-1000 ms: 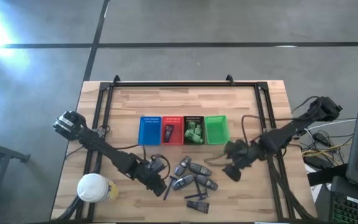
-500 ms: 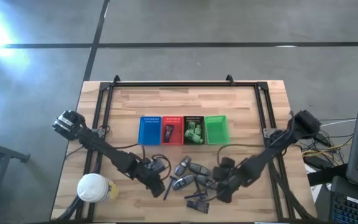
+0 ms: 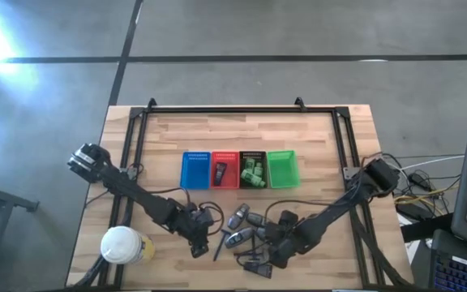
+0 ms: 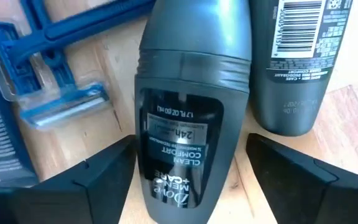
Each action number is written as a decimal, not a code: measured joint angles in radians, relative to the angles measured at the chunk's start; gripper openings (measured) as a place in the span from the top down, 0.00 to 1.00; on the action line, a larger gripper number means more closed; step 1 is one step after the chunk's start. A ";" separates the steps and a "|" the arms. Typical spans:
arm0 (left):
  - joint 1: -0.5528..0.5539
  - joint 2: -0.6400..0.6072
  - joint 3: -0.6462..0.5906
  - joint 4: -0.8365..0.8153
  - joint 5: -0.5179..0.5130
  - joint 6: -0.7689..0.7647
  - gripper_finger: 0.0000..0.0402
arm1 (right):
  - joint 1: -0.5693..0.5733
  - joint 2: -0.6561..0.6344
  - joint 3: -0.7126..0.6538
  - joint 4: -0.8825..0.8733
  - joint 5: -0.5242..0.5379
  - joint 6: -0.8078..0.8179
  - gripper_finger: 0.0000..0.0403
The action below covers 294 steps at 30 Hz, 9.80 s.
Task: Pick & Place Travel size toiletries
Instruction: Put the deodorant into the blue bin
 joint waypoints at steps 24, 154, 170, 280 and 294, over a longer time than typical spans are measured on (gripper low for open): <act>-0.075 -0.064 0.113 -0.004 -0.334 0.937 0.35 | -0.139 -0.298 0.003 0.007 -0.237 -0.054 0.54; 0.285 0.021 -0.076 -0.111 0.012 0.709 0.40 | -0.006 -0.646 -0.088 -0.358 0.191 0.275 0.09; 0.267 0.024 -0.079 -0.099 0.024 0.606 0.47 | -0.012 -0.646 -0.088 -0.359 0.202 0.263 0.09; 0.224 -0.449 -0.134 0.333 -0.275 0.224 0.22 | -0.559 -0.429 -0.022 0.709 -0.115 -0.311 0.50; 0.323 -0.546 -0.203 0.715 -0.220 0.113 0.19 | -0.560 -0.430 -0.015 0.963 -0.202 -0.336 0.49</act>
